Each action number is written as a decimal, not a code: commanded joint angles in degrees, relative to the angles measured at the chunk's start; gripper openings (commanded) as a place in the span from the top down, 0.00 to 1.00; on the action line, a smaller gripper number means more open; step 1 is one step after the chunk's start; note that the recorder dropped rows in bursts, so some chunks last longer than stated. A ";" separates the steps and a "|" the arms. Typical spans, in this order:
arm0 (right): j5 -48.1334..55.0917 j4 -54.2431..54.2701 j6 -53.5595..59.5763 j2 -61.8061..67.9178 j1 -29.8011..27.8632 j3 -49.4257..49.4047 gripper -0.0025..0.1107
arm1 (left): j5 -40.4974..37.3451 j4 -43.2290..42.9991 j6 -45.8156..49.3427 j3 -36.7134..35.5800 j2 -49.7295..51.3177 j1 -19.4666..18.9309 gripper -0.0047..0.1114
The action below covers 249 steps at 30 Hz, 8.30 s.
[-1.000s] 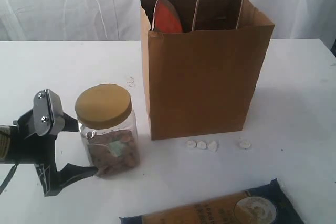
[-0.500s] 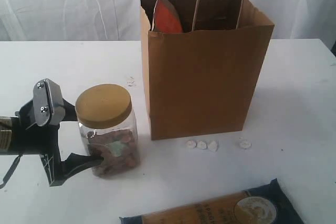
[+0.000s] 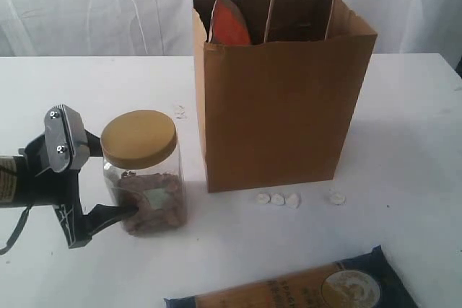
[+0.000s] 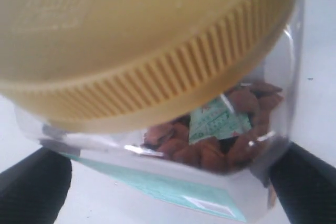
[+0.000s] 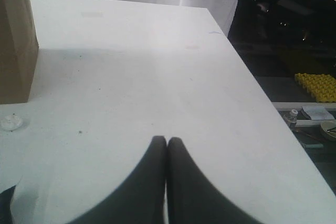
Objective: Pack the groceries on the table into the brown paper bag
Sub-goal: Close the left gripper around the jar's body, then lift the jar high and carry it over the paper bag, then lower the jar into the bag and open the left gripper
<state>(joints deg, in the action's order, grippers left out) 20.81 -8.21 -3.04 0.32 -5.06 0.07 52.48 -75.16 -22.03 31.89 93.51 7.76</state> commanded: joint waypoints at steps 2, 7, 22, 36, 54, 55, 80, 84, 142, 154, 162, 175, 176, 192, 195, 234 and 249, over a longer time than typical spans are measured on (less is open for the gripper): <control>-0.62 -0.51 -0.22 -0.32 -0.04 -0.07 0.98 | 5.78 0.36 -3.09 0.20 0.57 -0.29 0.06; -0.61 -0.51 0.66 -0.32 -0.04 -0.07 0.98 | 8.37 -4.10 -9.90 0.20 0.74 -0.29 0.06; -0.61 -0.39 0.66 -0.32 -0.04 -0.07 0.98 | 14.00 -9.59 -14.64 8.90 10.37 -0.29 0.06; -0.51 -0.39 0.66 -0.32 -0.04 -0.07 0.98 | 11.18 -10.30 -15.66 8.90 10.49 -0.16 0.06; -0.62 -0.39 0.66 -0.32 -0.04 -0.07 0.98 | 10.70 -8.85 -16.39 8.90 10.49 -0.16 0.96; -0.62 -0.39 0.66 -0.32 -0.04 -0.07 0.98 | 10.44 -8.85 -16.36 8.90 10.49 -0.16 0.96; -0.62 -0.39 0.66 -0.32 -0.04 -0.07 0.98 | 17.48 -9.09 -26.17 8.90 -6.13 -0.78 0.96; -0.62 -0.39 0.66 -0.32 -0.04 -0.07 0.98 | 17.48 -9.09 -26.26 8.90 -12.08 -0.78 0.96; -0.51 -0.39 0.66 -0.32 -0.04 -0.07 0.98 | -3.39 -2.40 -33.22 56.09 9.26 23.78 0.96; -0.51 -0.39 0.66 -0.32 -0.04 -0.07 0.98 | -3.04 -3.67 -33.85 56.09 9.51 23.78 0.96; -0.51 -0.39 0.66 -0.32 -0.04 -0.07 0.98 | -4.78 -3.89 -40.28 56.09 11.21 23.78 0.96; -0.61 -0.39 0.66 -0.32 -0.04 -0.07 0.98 | -3.85 -3.70 -44.22 56.09 11.25 23.78 0.41; -0.51 -0.39 0.66 -0.32 -0.04 -0.07 0.98 | -3.85 -3.70 -44.22 56.09 11.25 23.78 0.38; -0.61 -0.39 0.66 -0.32 -0.04 -0.07 0.98 | 1.57 -3.29 -43.54 56.09 11.25 23.78 0.36; -0.61 -0.39 0.66 -0.32 -0.04 -0.07 0.98 | 1.81 -3.29 -43.94 56.09 11.25 23.78 0.36; -0.52 -0.39 -0.37 -0.32 -0.04 -0.07 0.98 | -3.53 -8.47 -46.94 56.20 9.58 23.66 0.05; -0.52 -0.39 -0.37 -0.32 -0.04 -0.07 0.98 | -6.95 -9.06 -33.36 56.20 -3.90 23.54 0.06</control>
<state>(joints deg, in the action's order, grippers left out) 20.81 -8.21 -3.08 0.32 -5.06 0.07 45.04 -83.71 -55.57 87.64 93.06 31.35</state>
